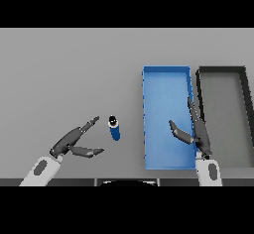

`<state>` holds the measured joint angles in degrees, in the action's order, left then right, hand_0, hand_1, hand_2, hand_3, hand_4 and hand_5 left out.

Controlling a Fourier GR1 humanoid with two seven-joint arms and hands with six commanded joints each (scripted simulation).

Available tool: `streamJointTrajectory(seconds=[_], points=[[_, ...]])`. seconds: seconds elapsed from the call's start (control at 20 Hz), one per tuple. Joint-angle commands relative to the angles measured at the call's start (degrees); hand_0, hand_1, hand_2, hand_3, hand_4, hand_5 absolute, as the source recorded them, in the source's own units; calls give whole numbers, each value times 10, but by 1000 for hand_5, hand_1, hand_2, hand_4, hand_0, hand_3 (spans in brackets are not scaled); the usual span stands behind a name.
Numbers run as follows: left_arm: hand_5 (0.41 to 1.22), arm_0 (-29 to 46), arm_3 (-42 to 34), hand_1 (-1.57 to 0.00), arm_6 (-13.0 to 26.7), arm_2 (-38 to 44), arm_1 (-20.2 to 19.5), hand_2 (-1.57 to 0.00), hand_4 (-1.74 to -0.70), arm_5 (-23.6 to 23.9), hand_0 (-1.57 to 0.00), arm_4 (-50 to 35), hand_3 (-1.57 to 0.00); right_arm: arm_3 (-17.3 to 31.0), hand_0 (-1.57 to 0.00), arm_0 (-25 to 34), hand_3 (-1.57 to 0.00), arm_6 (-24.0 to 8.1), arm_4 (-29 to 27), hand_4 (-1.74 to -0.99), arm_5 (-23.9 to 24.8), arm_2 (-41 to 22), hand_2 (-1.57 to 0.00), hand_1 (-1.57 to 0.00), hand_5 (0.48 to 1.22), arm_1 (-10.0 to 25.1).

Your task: Pick up the blue pipe and place it into the blue bin.

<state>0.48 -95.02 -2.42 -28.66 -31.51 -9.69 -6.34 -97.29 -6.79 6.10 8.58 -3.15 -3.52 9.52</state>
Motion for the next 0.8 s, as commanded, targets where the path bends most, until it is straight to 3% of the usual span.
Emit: streamJointTrajectory(seconds=[0.0, 0.2, 0.3, 0.45, 0.75], points=[[452, -4, 5, 1, -2, -8, 12, 1, -1144, 0, 1, 5, 1, -3, 1, 2, 1, -3, 0, -1205, -1, -1, 1, 1, 618, 0], [459, -31, 39, 1, -10, -26, 60, 1, -1154, 11, 1, 25, 1, -12, 1, -6, 1, 1, 2, -1214, -1, -4, 1, 1, 624, -2], [460, -45, 65, 1, -14, -30, 88, 1, -1152, 18, 1, 30, 1, -11, 1, -2, 1, -13, 8, -1201, 4, -6, 1, 1, 620, -5], [459, -77, 98, 1, -10, -33, 124, 1, -1134, 23, 1, 34, 1, -13, 1, -11, 1, -2, -1, -1210, -2, 1, 1, 1, 631, 2], [420, -103, 159, 1, -12, -47, 164, 1, -1062, 41, 1, 68, 1, -10, 1, -13, 1, 7, -2, -1214, -2, 4, 1, 1, 645, 4]])
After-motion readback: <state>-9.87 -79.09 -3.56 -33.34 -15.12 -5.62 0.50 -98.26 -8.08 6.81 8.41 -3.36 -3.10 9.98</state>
